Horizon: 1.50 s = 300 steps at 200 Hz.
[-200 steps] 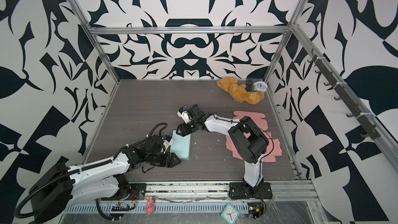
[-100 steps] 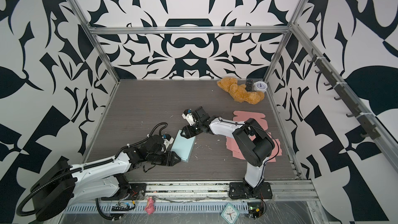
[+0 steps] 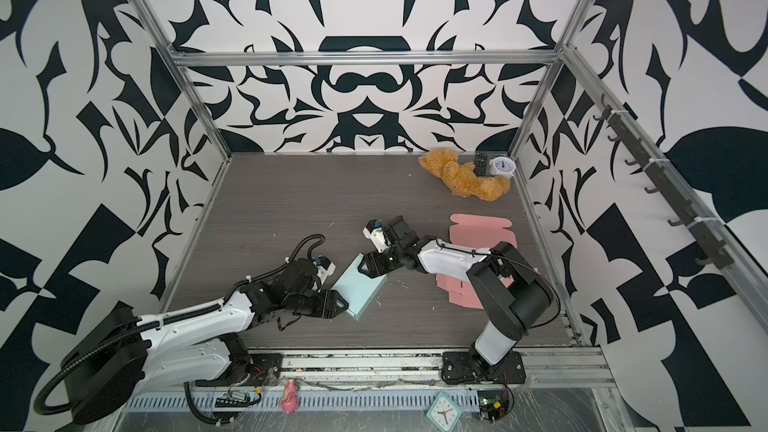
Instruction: Fold the paper box
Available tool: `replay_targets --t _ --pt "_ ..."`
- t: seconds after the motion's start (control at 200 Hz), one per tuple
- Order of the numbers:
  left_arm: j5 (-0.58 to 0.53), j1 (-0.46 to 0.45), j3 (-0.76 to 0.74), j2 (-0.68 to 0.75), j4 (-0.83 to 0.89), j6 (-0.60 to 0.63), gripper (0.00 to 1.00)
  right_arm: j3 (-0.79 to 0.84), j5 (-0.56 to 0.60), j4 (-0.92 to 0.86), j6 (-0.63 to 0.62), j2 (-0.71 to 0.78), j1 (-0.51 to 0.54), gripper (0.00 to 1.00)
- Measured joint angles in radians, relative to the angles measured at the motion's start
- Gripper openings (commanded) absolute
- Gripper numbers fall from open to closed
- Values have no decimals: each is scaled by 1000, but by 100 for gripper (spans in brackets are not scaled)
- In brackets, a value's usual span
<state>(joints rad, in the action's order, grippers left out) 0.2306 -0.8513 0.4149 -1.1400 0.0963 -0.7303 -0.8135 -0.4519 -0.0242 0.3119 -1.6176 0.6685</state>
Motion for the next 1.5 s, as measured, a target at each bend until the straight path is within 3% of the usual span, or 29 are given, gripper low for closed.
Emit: replay_targets --t 0.76,1.5 --pt "20 232 123 -144 -2 89 53 26 19 14 27 16 -13 65" --pt "95 456 367 -475 -58 228 50 -224 1 4 29 -207 -78 65"
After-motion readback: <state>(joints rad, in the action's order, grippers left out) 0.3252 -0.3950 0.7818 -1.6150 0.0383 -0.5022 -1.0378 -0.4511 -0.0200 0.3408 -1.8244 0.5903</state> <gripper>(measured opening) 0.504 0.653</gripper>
